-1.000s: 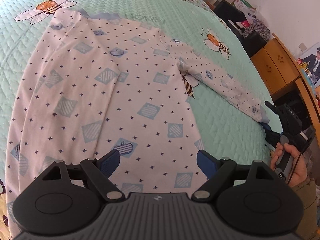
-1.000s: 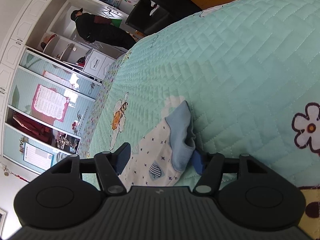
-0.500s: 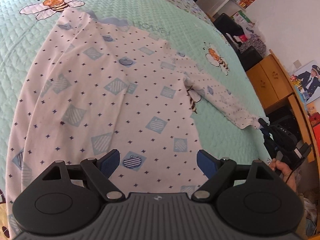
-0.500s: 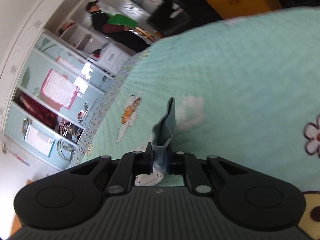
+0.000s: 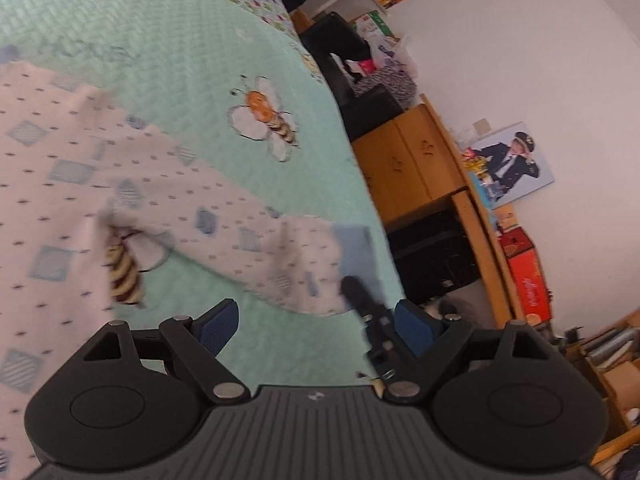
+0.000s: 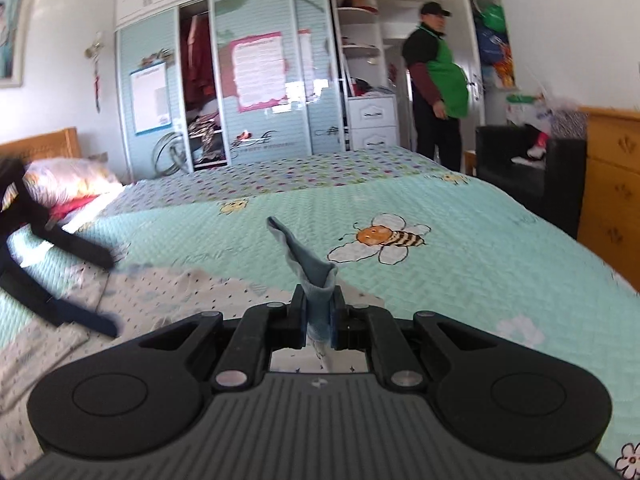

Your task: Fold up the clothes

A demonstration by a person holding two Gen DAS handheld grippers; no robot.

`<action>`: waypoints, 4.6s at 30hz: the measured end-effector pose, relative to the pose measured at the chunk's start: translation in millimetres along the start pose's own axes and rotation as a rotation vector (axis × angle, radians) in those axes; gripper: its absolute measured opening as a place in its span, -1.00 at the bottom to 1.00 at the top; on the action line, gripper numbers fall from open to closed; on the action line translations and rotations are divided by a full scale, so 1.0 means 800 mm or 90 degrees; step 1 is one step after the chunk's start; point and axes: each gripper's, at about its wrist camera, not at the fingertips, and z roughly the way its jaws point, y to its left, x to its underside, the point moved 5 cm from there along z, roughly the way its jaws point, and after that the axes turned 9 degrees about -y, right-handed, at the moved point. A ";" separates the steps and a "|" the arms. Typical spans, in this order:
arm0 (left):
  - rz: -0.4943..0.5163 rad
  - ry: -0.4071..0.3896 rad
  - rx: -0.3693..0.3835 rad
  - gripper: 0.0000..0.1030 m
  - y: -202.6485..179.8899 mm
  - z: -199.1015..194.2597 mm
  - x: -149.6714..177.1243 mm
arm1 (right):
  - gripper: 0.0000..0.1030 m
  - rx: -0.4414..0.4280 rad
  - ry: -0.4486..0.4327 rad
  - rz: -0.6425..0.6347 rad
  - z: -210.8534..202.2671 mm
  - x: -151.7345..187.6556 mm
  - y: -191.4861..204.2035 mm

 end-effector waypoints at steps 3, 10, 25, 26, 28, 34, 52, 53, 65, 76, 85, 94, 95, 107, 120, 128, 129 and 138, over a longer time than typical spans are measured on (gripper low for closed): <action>-0.062 0.012 0.015 0.71 -0.003 0.029 0.002 | -0.81 -0.012 0.000 -0.026 -0.006 0.001 0.011; -0.090 0.008 -0.010 0.72 -0.009 0.059 0.007 | -0.81 -0.029 -0.012 -0.105 -0.014 0.002 0.033; 0.116 -0.010 -0.108 -0.92 -0.021 0.042 -0.036 | 0.13 -0.013 0.027 0.220 -0.092 0.031 0.004; 0.139 -0.014 -0.108 -0.92 -0.028 0.036 -0.044 | 0.13 -0.031 0.043 0.271 -0.097 0.037 0.001; 0.175 -0.027 -0.106 -0.92 -0.043 0.021 -0.061 | 0.13 -0.098 0.088 0.365 -0.107 0.048 0.007; 0.238 -0.067 -0.103 -0.92 -0.079 -0.025 -0.112 | 0.13 -0.227 0.227 0.427 -0.126 0.074 0.075; 0.218 -0.086 -0.129 -0.92 -0.052 -0.087 -0.188 | -0.85 -0.194 0.346 0.464 -0.103 0.128 0.127; 0.217 -0.087 -0.129 -0.92 -0.050 -0.091 -0.190 | -0.91 -0.188 0.346 0.469 -0.102 0.130 0.127; 0.207 -0.169 -0.100 -0.92 -0.043 -0.185 -0.252 | -0.97 -0.204 0.334 0.299 -0.095 0.086 0.176; 0.139 -0.292 -0.118 -0.91 0.032 -0.344 -0.264 | -0.96 -0.324 0.372 0.144 -0.086 0.061 0.276; 0.084 -0.320 -0.142 -0.91 0.114 -0.405 -0.219 | -0.96 -0.329 0.426 0.087 -0.084 0.073 0.293; 0.047 -0.342 -0.125 -0.91 0.136 -0.430 -0.210 | -0.96 -0.327 0.432 0.092 -0.081 0.069 0.301; 0.052 -0.346 -0.119 -0.91 0.130 -0.434 -0.212 | -0.96 -0.326 0.432 0.092 -0.079 0.069 0.301; 0.040 -0.374 -0.118 -0.91 0.131 -0.463 -0.210 | -0.96 -0.334 0.434 0.024 -0.082 0.060 0.303; 0.004 -0.387 -0.154 -0.91 0.171 -0.478 -0.223 | -0.24 -0.434 0.509 0.070 -0.077 0.089 0.338; 0.018 -0.388 -0.130 -0.91 0.160 -0.487 -0.217 | -0.14 -0.400 0.495 0.217 -0.069 0.079 0.282; 0.027 -0.390 -0.137 -0.91 0.157 -0.488 -0.223 | -0.13 -0.399 0.519 0.215 -0.066 0.091 0.282; 0.083 -0.375 -0.274 -0.91 0.179 -0.473 -0.273 | -0.14 -0.421 0.560 0.223 -0.070 0.110 0.279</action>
